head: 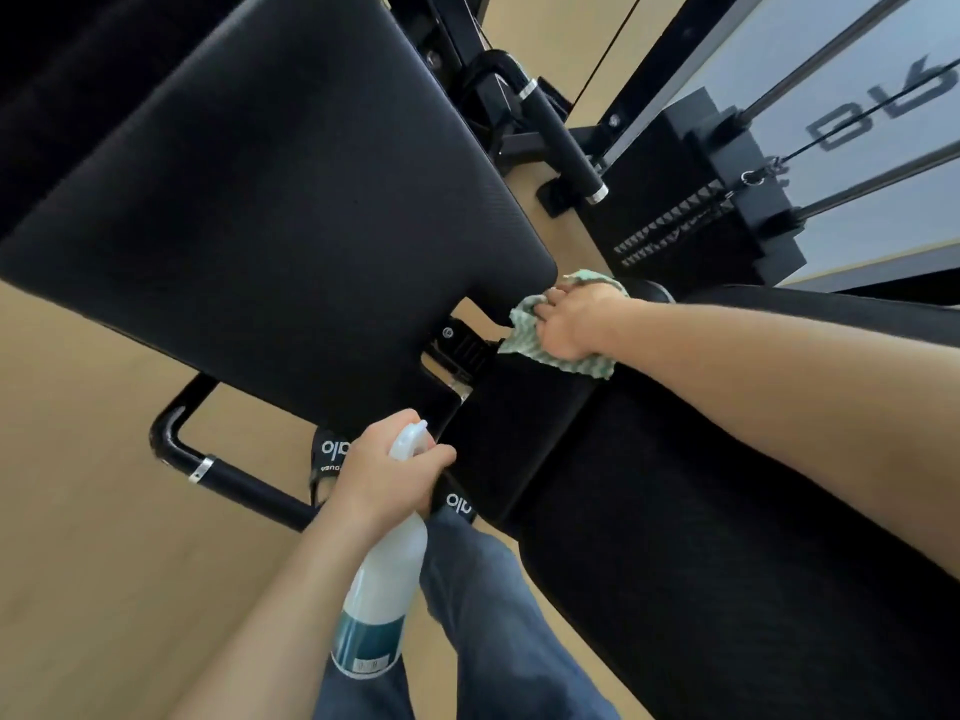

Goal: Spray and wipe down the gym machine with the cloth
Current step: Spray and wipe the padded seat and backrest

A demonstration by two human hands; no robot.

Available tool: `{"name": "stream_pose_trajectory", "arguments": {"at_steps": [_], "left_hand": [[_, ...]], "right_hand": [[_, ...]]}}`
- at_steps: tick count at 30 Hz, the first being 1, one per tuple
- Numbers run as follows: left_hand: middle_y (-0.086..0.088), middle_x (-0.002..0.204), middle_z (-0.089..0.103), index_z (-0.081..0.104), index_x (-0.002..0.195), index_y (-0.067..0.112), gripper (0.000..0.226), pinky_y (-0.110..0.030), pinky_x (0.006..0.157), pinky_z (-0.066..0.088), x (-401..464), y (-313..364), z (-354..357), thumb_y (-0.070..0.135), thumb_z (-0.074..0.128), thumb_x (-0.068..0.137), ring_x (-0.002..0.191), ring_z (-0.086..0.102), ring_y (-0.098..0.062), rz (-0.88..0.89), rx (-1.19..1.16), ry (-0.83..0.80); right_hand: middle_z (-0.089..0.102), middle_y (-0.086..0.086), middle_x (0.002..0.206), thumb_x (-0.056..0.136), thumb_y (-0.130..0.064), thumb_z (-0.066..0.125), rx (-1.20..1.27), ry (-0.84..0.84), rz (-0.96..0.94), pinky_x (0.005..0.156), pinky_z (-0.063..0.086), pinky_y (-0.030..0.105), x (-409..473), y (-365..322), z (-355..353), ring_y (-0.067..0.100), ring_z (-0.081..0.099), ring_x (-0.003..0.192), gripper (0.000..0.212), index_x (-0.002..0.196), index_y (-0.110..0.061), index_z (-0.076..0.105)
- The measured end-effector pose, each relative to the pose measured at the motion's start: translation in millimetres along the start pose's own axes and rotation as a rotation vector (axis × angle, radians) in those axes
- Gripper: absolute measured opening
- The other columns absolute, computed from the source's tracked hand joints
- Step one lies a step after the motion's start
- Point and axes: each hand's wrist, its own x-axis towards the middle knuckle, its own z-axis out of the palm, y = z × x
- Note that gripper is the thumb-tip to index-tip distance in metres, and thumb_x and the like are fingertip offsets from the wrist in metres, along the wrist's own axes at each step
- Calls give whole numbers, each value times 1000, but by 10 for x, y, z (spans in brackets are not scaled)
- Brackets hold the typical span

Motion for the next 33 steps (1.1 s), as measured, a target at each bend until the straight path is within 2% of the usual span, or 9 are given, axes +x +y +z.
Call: {"name": "stream_pose_trajectory", "arguments": {"at_steps": [5,10,14,18,22,25,27,29,33], "left_hand": [[-8,70,60,57,87,-2,26,-33,60,48,-140,258,92,19,73,89,61,58,-20,-1,37,-6],[-7,68,55,52,88,-5,29,-28,56,43,-74,313,89,18,71,88,52,50,-15,-40,49,10],[-12,70,52,48,83,-2,32,-37,61,41,71,246,92,20,71,82,62,47,-21,-34,45,26],[-24,79,60,51,82,2,34,-41,65,47,178,253,93,26,74,80,63,52,-25,-18,25,25],[-15,70,59,54,83,-1,29,-38,62,47,206,337,129,19,74,88,62,54,-22,29,51,11],[-7,69,57,52,83,-2,28,-28,53,44,197,451,161,16,73,88,59,53,-19,35,76,-12],[-6,69,55,50,79,3,27,-21,47,40,160,523,168,16,72,88,57,51,-18,29,90,-39],[-4,68,54,49,76,10,27,-21,48,39,103,595,155,16,71,89,57,50,-17,28,121,-62],[-5,70,51,48,77,11,25,-26,53,37,-30,725,54,16,70,90,61,47,-19,36,142,-83]], "right_hand": [[-2,21,167,105,-37,16,-47,-46,125,125,7,51,-602,109,25,36,-4,155,64,160,-4,7],[3,9,169,107,-45,13,-82,-58,-258,126,6,46,-732,-541,19,26,1,156,64,162,-13,9],[12,2,169,107,-46,12,-100,-80,-405,125,9,46,-350,-887,78,23,10,155,60,162,-22,14],[29,8,164,104,-40,17,-72,-82,-174,118,27,56,-27,-392,-74,30,27,150,59,158,-20,29],[52,7,143,99,-19,30,117,-37,105,113,36,49,-143,346,-278,33,55,123,53,149,-13,44],[63,8,120,99,-11,43,113,-115,161,84,50,36,-424,507,-370,29,60,100,35,128,-5,61],[62,7,120,96,-14,56,41,-127,163,80,48,39,-578,495,-345,29,61,106,31,126,-8,62],[59,8,129,96,-20,55,40,-114,195,80,46,43,-734,480,-320,32,59,116,38,133,-13,58],[54,6,141,100,-30,43,-80,-175,285,101,42,49,-1020,332,-289,35,50,131,45,143,-19,52]]}}
